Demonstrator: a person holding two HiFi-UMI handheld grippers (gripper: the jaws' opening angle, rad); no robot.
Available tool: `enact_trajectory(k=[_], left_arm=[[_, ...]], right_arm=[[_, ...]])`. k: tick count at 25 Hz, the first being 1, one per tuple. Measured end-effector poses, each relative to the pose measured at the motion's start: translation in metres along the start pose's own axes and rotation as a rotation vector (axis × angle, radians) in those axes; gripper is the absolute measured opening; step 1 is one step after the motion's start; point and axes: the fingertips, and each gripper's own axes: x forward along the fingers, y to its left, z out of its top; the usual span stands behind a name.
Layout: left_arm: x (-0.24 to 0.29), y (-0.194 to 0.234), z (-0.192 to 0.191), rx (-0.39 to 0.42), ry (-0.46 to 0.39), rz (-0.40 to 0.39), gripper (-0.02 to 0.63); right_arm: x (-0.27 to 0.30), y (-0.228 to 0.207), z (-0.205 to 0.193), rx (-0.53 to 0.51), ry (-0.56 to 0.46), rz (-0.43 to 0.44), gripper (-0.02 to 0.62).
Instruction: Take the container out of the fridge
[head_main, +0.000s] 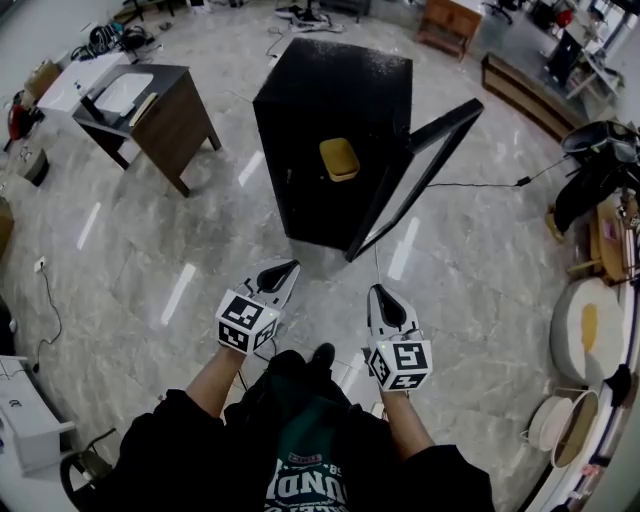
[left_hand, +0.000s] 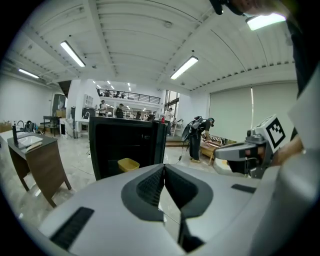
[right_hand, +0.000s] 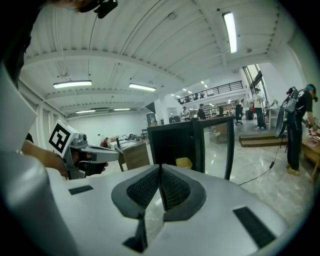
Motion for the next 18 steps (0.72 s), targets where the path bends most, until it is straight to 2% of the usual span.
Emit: enact_trajectory(k=[4, 9, 14, 18], left_arm=[[0.009, 0.004, 0.015, 0.05, -0.053, 0.016, 0.014], [0.03, 0.017, 0.032, 0.04, -0.1, 0.002, 0.014], [0.059, 0.036, 0.036, 0.064, -0.155, 0.004, 0.014], [0.085, 0.049, 0.035, 0.058, -0.136, -0.003, 0.014]], right_arm=[[0.006, -0.009, 0.007, -0.014, -0.023, 0.011, 0.037], [0.019, -0.03, 0.012, 0.001, -0.043, -0.001, 0.037], [0.038, -0.061, 0.019, 0.013, -0.075, -0.04, 0.037], [0.054, -0.077, 0.034, -0.003, -0.117, -0.06, 0.037]])
